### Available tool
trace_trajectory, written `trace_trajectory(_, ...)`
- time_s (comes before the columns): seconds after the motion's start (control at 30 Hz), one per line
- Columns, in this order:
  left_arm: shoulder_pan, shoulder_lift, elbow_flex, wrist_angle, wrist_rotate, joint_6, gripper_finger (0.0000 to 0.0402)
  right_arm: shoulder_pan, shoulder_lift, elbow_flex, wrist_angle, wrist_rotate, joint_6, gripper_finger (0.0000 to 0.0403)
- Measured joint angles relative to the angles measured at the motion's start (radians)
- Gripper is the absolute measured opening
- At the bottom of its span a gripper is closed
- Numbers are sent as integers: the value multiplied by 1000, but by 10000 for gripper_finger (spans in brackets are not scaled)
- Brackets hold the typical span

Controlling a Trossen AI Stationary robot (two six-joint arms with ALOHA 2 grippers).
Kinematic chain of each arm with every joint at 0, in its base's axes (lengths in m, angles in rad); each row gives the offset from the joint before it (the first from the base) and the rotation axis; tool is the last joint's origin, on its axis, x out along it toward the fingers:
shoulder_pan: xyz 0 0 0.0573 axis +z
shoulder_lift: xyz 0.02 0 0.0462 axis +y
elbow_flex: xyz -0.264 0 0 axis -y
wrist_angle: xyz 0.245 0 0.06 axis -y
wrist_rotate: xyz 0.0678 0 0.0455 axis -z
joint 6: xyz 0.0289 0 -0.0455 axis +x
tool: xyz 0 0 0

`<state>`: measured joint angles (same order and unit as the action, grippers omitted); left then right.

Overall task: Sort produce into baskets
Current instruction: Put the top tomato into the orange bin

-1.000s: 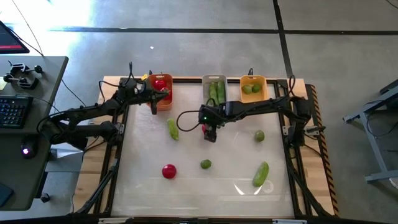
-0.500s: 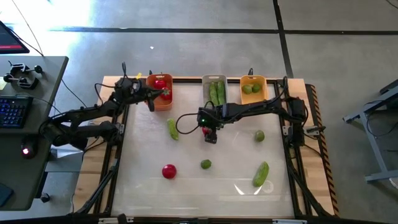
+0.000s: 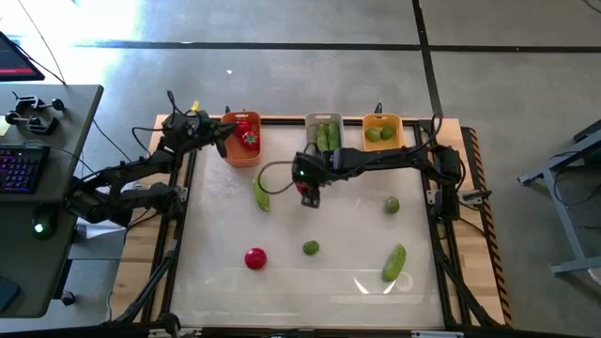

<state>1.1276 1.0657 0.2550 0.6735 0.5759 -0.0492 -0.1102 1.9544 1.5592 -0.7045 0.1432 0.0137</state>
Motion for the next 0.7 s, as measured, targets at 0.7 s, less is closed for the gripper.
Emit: trace_trajectory(0.7, 151, -1, 0, 142, -37, -96, 0, -145, 474, 740, 227, -22, -265, 248)
